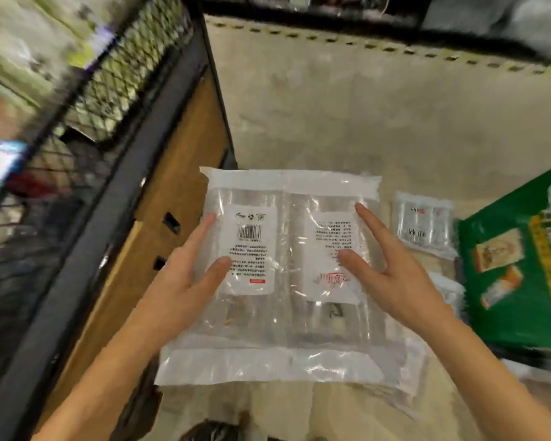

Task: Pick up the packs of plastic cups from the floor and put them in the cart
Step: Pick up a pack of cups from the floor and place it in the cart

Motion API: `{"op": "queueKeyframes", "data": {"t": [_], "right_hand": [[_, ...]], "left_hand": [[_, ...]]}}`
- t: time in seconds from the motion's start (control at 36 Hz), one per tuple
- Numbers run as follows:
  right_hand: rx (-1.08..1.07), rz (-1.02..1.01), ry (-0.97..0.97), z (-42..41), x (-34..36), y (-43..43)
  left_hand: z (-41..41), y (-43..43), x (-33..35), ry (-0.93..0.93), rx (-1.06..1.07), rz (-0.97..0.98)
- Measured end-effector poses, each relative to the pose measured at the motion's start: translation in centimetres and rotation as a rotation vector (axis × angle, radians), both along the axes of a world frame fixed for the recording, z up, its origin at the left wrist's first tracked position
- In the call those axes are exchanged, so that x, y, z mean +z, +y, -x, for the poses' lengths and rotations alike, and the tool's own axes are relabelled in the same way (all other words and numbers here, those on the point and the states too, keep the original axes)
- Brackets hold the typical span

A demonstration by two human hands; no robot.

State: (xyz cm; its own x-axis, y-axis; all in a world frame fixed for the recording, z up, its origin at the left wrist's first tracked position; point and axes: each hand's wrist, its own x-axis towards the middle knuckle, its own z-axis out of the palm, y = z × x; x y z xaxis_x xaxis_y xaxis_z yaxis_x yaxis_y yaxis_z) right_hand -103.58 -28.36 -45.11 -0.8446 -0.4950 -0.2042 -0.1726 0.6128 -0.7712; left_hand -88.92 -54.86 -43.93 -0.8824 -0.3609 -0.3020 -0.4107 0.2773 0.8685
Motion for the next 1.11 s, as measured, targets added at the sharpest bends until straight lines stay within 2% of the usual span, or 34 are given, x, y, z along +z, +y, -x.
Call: {"op": "queueKeyframes", "data": {"t": [0.11,0.19,0.31,0.42,0.61,0.81,1.11], "right_hand": [[0.041,0.072,0.021,0.5,15.5,-2.4],[0.067,0.122,0.013,0.2,24.5,-3.7],[0.171,0.232,-0.016,-0.5,32.9,-5.0],[0.294,0.323,-0.022,-1.2,38.3,-6.0],[0.575,0.372,-0.019,-2.0,43.5,-11.1],[0.887,0.434,-0.048,-5.8,44.9,-18.1],[1.337,0.425,-0.115,-22.1,45.5,-25.0]], "left_hand": [[-0.9,-1.6,14.8,0.067,0.053,0.054],[-2.3,-2.4,23.7,0.100,0.089,0.113],[-5.0,-2.9,32.5,0.180,0.155,0.169],[-8.7,-3.0,37.8,0.206,0.322,0.171],[-15.1,-1.6,41.8,0.186,0.599,0.213],[-23.6,0.9,43.9,0.213,0.825,0.207],[-41.1,9.6,44.2,0.282,1.216,0.130]]}}
